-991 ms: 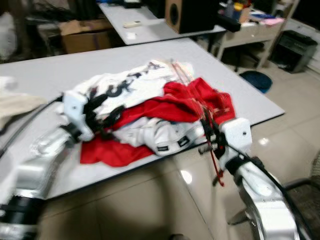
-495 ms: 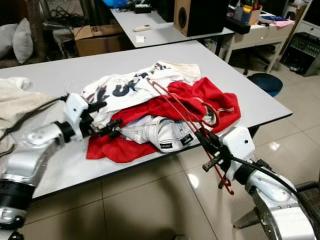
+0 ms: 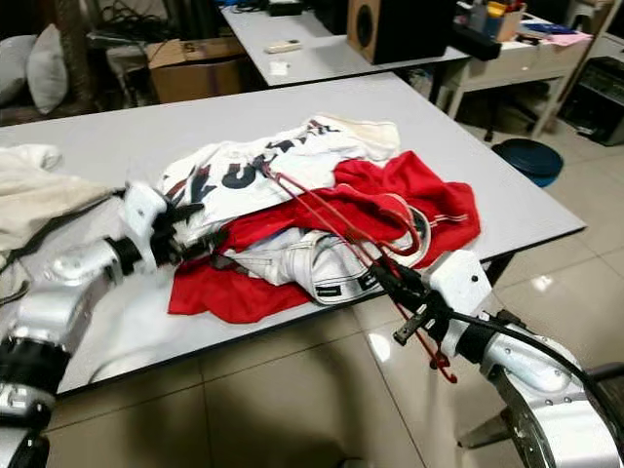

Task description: Hang hanger

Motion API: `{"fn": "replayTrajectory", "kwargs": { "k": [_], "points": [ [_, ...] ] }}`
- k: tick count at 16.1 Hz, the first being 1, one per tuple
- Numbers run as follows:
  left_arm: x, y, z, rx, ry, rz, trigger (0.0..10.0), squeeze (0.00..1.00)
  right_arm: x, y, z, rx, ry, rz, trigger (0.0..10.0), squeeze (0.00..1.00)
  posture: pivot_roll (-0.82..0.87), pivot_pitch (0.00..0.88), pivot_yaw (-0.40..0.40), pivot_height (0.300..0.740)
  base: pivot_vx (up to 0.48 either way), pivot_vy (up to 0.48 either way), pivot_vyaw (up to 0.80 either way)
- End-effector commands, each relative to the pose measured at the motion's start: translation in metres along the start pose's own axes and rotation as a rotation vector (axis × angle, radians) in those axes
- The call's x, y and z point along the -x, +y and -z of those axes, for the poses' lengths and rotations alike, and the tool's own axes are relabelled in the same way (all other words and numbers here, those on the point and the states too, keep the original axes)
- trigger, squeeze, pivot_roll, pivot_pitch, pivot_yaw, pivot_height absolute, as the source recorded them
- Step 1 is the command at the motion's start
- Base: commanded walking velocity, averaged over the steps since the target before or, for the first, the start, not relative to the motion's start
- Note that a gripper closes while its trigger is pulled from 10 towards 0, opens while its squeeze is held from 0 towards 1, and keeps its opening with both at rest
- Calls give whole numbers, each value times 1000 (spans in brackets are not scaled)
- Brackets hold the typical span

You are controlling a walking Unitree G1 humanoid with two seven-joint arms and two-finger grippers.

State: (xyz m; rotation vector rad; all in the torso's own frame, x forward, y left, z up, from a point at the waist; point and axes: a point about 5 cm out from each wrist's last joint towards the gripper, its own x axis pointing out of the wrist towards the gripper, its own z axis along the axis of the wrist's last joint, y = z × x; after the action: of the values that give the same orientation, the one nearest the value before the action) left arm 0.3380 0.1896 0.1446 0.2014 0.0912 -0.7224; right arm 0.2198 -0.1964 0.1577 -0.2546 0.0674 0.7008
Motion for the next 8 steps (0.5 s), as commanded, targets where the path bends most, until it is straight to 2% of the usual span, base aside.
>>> {"fn": "replayTrajectory", "kwargs": {
  "k": [1, 3, 8],
  "points": [
    [-1, 6, -9, -3, -33, 21, 0, 0, 0, 2, -5, 14, -15, -31, 10000, 0, -108, 0, 77, 740, 0, 0, 0],
    [-4, 9, -12, -23, -24, 56, 0, 0, 2, 4, -4, 15, -11, -43, 10000, 0, -109, 0, 85, 740, 0, 0, 0],
    [-14, 11, -5, -93, 60, 97, 0, 0, 1, 6, -2, 17, -9, -60, 10000, 0, -102, 0, 90, 740, 0, 0, 0]
  ]
}}
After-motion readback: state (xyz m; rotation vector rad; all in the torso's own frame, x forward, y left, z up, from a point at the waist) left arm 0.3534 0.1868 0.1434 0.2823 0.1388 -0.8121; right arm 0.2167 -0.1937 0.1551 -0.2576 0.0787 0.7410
